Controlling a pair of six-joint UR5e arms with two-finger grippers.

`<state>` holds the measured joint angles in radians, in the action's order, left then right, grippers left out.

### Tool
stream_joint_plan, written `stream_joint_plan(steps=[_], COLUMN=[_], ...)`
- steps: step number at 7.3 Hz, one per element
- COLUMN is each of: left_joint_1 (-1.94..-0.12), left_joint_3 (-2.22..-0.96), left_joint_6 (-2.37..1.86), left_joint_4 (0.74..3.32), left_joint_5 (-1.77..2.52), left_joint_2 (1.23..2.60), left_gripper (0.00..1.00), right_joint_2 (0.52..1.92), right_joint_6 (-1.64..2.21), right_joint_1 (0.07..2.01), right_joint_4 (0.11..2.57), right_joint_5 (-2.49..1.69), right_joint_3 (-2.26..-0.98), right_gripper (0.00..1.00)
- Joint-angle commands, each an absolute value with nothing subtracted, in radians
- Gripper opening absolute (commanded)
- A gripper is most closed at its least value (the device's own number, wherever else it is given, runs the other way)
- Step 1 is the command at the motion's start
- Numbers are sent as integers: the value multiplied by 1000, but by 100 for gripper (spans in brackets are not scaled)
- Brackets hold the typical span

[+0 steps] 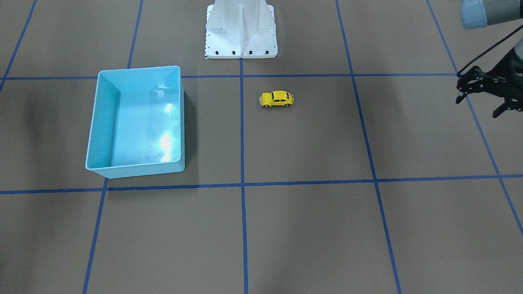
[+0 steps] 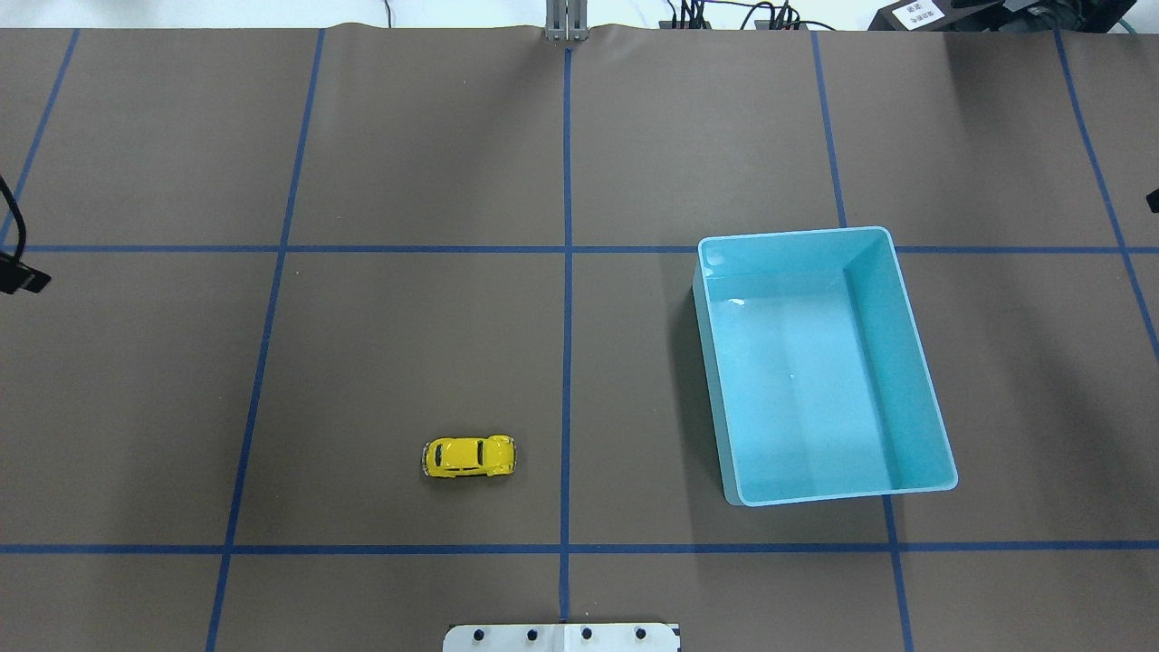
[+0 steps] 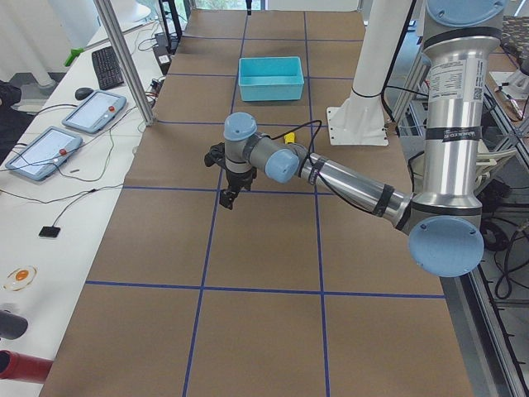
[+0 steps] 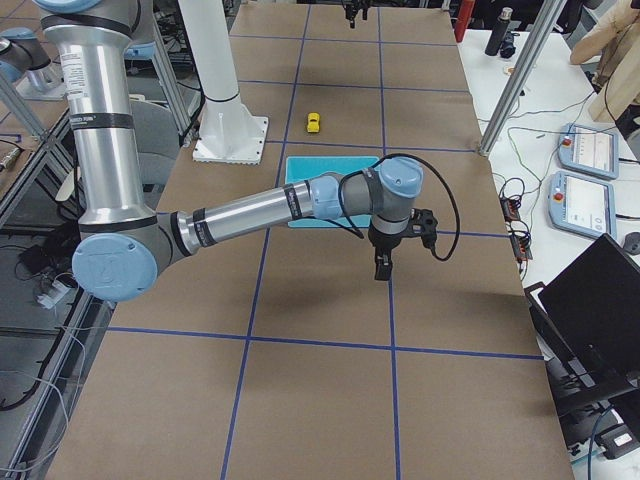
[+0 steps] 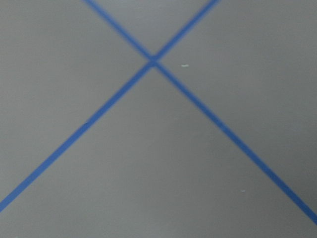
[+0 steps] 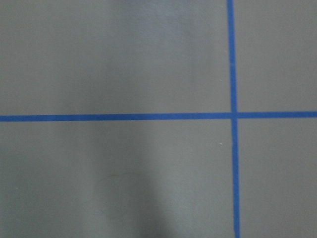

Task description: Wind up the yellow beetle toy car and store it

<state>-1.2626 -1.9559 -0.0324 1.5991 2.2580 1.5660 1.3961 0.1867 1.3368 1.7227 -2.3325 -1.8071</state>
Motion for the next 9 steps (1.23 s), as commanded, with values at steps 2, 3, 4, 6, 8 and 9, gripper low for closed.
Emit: stream_joint_plan(steps=[2,3,4,6,8,9], left_joint_1=[-1464,-1512,-1563,-1586,-1585,-1585], left_joint_3=[-1837,-1778,-1707,-1672,-1674,-1669], left_joint_6=[-32,-37,-60,-63,-67,-93], left_joint_4=[1442,1442,1456,1460,1460,1460], left_joint_5=[2304,2301,2302,2304,2304,2304], left_joint_2=[1557,1555,1555,1557,1560,1562], left_gripper=[100,100,100,100,100,100], right_joint_2=[1232,1209,1192,1148,1027,1000], right_joint_6=[198,198,198,199,201,201], right_joint_1=[1105,1082,1040,959,896,841], right_joint_4=[1724,1726,1733,1764,1865,1877], right_joint_5=[-2199,-2186,-2184,-2200,-2201,-2192], right_joint_3=[-1877,-1885,-1900,-1936,-1937,-1950], right_gripper=[100,100,100,100,100,100])
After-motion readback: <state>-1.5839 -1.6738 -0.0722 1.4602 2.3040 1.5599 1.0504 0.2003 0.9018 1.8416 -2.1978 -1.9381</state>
